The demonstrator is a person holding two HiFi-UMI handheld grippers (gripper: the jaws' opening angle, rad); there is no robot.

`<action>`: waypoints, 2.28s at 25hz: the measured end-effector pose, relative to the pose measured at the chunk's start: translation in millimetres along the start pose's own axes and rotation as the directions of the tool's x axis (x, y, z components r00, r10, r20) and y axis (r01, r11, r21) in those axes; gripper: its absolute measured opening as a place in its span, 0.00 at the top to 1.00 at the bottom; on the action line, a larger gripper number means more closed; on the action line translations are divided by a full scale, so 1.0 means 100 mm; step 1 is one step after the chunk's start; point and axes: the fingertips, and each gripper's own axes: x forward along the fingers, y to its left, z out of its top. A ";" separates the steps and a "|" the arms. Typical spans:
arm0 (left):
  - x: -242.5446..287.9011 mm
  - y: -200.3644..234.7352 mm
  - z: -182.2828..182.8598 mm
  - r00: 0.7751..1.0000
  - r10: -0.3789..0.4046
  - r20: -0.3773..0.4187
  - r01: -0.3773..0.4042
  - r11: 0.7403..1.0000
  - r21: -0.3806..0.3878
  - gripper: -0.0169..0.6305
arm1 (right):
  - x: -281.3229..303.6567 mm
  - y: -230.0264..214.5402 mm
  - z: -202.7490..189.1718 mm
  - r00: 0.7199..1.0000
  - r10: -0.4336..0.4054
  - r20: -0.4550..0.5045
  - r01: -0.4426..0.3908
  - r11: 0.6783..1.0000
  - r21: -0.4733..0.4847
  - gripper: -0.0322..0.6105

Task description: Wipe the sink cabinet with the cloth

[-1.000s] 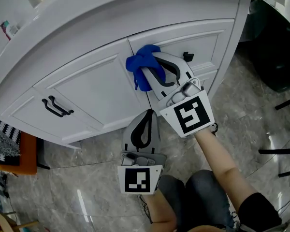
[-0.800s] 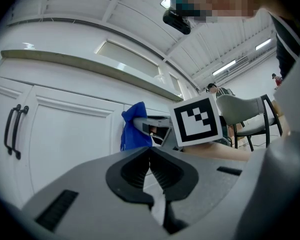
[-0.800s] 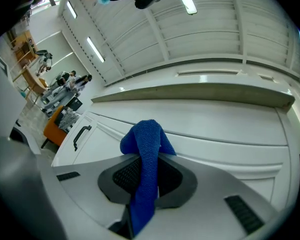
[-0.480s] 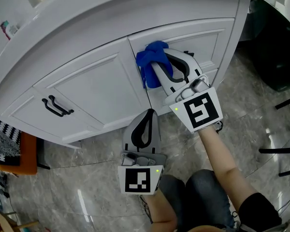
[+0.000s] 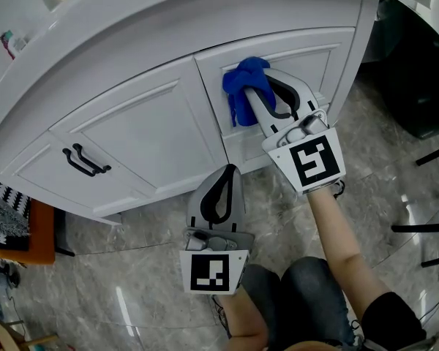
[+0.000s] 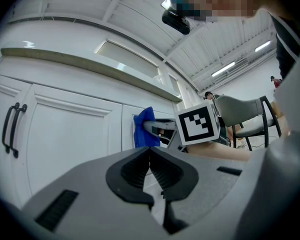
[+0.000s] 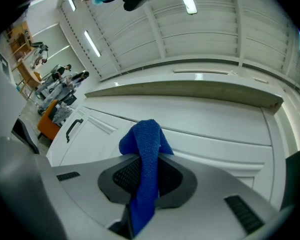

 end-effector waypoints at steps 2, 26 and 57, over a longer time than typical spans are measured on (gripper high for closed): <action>0.00 0.02 -0.01 1.000 0.003 -0.001 -0.003 1.000 0.000 0.96 | -0.02 -0.04 -0.01 1.000 -0.009 -0.002 0.009 1.000 0.004 0.86; 0.03 -0.01 -0.06 1.000 -0.012 -0.020 0.012 1.000 0.006 0.96 | -0.25 -0.58 -0.20 0.994 -0.108 -0.035 0.110 0.992 0.057 0.86; 0.06 0.00 -0.10 1.000 -0.013 -0.025 0.013 1.000 0.003 0.96 | -0.65 -1.32 -0.51 0.960 -0.270 -0.068 0.275 0.958 0.085 0.86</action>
